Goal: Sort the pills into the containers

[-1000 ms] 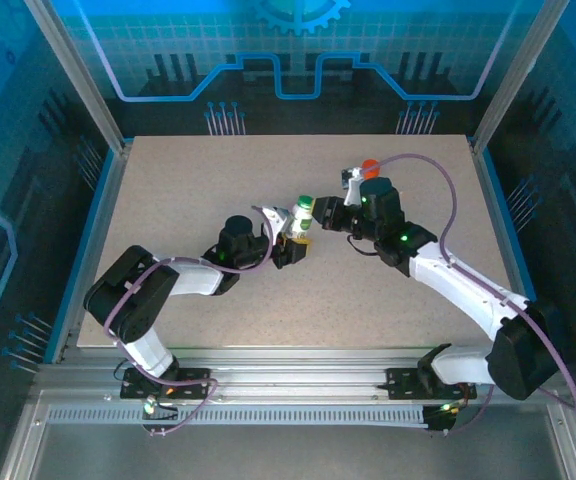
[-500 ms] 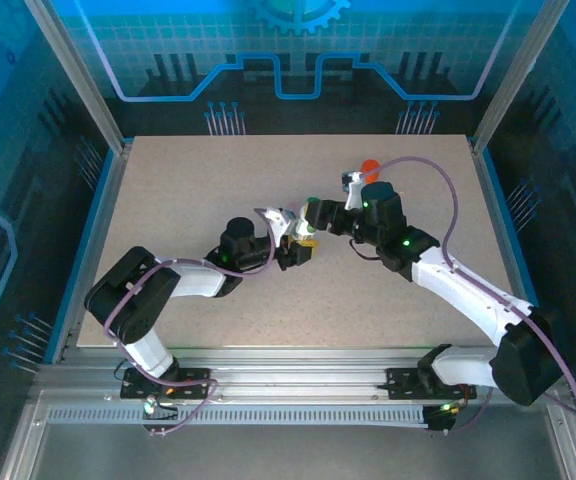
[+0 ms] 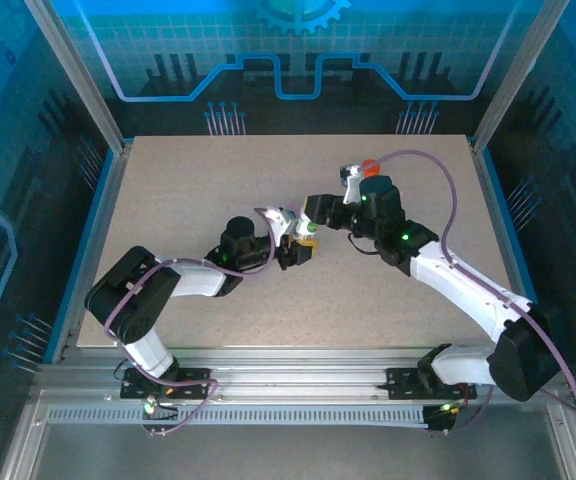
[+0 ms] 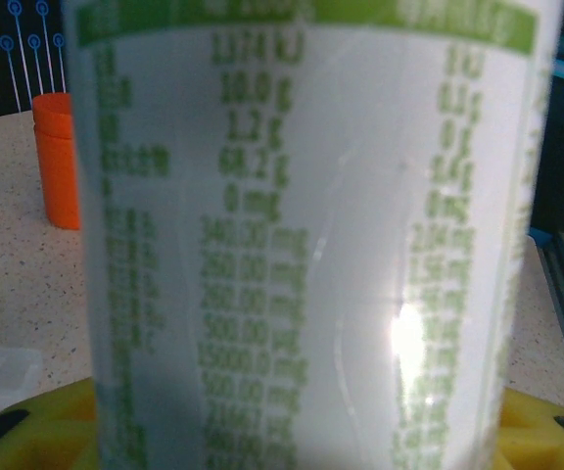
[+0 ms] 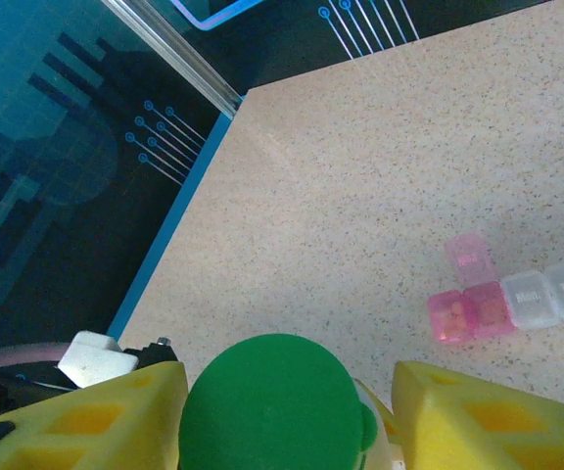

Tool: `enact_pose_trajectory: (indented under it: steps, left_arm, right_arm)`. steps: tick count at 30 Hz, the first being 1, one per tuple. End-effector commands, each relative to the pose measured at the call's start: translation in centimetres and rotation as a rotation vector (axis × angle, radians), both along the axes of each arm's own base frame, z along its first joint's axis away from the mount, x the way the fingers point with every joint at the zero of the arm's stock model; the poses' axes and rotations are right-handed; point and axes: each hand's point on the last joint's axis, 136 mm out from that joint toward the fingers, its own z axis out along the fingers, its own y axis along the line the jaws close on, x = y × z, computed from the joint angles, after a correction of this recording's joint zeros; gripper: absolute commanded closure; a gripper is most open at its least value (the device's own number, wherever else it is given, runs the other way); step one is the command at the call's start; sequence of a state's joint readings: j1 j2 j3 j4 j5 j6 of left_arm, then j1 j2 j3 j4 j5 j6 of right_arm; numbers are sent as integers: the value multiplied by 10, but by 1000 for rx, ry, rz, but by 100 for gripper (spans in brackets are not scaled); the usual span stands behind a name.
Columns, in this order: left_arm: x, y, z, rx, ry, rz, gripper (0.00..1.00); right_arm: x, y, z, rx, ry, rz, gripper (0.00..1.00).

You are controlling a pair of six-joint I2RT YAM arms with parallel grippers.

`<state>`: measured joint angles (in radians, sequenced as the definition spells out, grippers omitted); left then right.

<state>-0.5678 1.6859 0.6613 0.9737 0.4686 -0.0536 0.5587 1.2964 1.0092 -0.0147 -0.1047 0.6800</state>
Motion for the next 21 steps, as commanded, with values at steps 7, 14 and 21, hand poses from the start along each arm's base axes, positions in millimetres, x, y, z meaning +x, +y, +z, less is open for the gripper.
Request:
enact_pose_trajectory:
  steps: [7, 14, 21]
  left_arm:
    - [1, -7, 13, -19, -39, -31, 100]
    - [0, -9, 10, 5, -42, -40, 100]
    - [-4, -12, 10, 9, -38, -55, 100]
  right_arm:
    - [2, 7, 5, -11, 1, -13, 50]
    - [4, 7, 4, -8, -3, -18, 75]
    - [9, 5, 2, -5, -36, -31, 95]
